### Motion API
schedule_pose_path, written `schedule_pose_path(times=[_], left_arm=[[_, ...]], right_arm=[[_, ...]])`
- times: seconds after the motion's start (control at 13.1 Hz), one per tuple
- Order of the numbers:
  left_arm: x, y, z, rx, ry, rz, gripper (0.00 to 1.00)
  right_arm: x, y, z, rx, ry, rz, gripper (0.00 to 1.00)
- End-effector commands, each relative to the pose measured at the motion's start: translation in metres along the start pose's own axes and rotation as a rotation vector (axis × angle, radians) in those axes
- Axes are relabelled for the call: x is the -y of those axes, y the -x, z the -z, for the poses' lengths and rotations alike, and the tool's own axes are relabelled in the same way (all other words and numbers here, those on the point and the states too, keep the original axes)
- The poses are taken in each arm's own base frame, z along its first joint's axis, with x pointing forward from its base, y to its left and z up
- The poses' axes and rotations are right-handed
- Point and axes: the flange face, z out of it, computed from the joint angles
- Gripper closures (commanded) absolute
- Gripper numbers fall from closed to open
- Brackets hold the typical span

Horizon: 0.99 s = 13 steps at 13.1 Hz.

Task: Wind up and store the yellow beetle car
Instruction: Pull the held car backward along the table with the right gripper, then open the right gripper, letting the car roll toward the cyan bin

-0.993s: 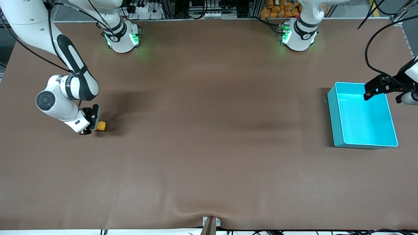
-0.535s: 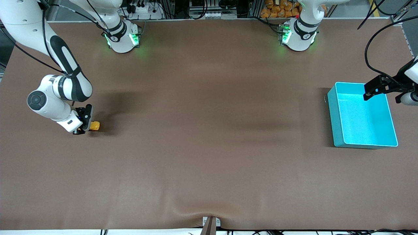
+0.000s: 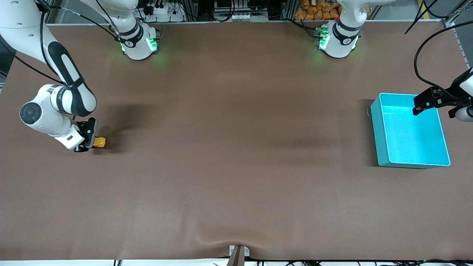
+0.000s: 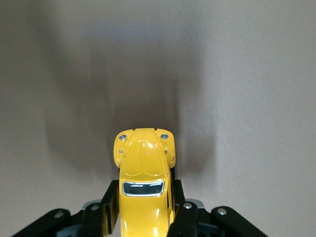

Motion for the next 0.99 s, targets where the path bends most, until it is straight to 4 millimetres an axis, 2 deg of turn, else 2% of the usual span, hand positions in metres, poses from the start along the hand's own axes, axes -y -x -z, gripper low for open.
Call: schedule_pose_path(times=[0.0, 0.15, 0.38, 0.46, 0.61, 0.76, 0.92], left_arm=[[-0.002, 0.001, 0.002, -0.012, -0.006, -0.003, 0.0], [-0.003, 0.0, 0.003, -0.014, -0.008, -0.004, 0.0], [-0.006, -0.002, 0.0, -0.009, -0.007, -0.006, 0.0], [-0.006, -0.002, 0.0, -0.009, -0.007, -0.006, 0.0], [-0.005, -0.001, 0.001, -0.011, -0.007, -0.004, 0.0], [-0.005, -0.001, 0.0, -0.009, -0.007, -0.003, 0.0], [-0.004, -0.001, 0.0, -0.009, -0.006, -0.001, 0.0]], right_arm=[[0.002, 0.019, -0.028, -0.009, -0.033, 0.013, 0.64], [0.002, 0.025, -0.026, -0.012, -0.046, 0.004, 0.61], [-0.006, 0.034, -0.016, -0.018, -0.072, -0.015, 0.42], [-0.014, 0.039, -0.006, -0.025, -0.094, -0.026, 0.32], [-0.029, 0.05, 0.018, -0.1, -0.141, -0.1, 0.22], [-0.043, 0.056, 0.043, -0.146, -0.16, -0.104, 0.19], [-0.052, 0.056, 0.058, -0.15, -0.17, -0.096, 0.18]])
